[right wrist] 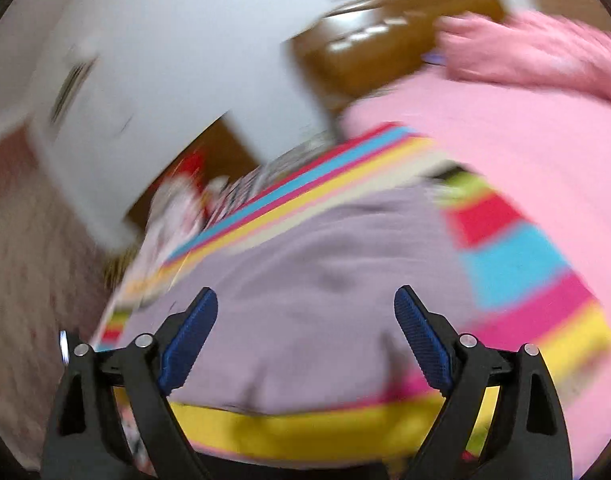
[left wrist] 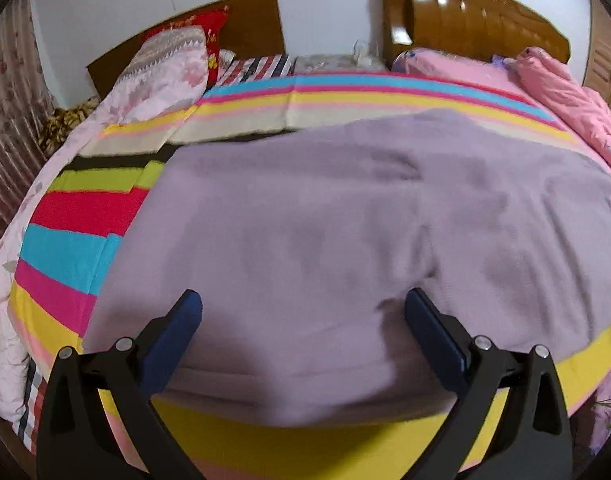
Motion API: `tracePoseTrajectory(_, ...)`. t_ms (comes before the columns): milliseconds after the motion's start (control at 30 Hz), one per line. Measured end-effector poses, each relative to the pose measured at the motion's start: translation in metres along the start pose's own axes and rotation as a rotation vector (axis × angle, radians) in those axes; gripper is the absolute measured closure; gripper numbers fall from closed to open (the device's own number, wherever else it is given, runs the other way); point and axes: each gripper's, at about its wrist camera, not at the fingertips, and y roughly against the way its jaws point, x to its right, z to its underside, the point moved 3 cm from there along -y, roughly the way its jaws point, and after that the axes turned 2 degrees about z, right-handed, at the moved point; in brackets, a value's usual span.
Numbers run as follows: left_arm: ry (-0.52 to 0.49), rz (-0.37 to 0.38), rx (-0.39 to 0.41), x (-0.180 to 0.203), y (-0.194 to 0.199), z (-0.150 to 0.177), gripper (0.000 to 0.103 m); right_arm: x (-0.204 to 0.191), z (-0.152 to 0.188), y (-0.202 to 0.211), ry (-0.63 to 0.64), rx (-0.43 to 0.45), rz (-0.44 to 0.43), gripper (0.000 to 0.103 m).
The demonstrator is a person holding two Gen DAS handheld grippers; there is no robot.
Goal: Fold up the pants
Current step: 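Grasp the folded cuff end of the lilac bundle with the right gripper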
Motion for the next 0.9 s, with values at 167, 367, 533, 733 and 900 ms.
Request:
tracePoseTrajectory(167, -0.048, 0.104, 0.116, 0.046, 0.027, -0.022, 0.002, 0.046, 0.017, -0.006, -0.191, -0.110, -0.046, 0.021)
tracePoseTrajectory(367, -0.089, 0.166, 0.059, 0.082, -0.006, -0.030, 0.002, 0.032, 0.021, -0.042, -0.144, -0.217, 0.020, 0.023)
tracePoseTrajectory(533, -0.124, 0.152, -0.032, 0.091, -0.038, -0.010, 0.001, 0.018, 0.023, -0.056, -0.127, -0.290, 0.008, 0.022)
tracePoseTrajectory(733, -0.121, 0.162, -0.031, 0.090, -0.041, -0.006, 0.001, 0.024, 0.021, -0.056, -0.177, -0.257, 0.065, 0.031)
tracePoseTrajectory(900, -0.122, 0.168, -0.026, 0.086, -0.041, -0.006, 0.001, 0.007, 0.024, -0.070, -0.060, -0.308, 0.102, 0.032)
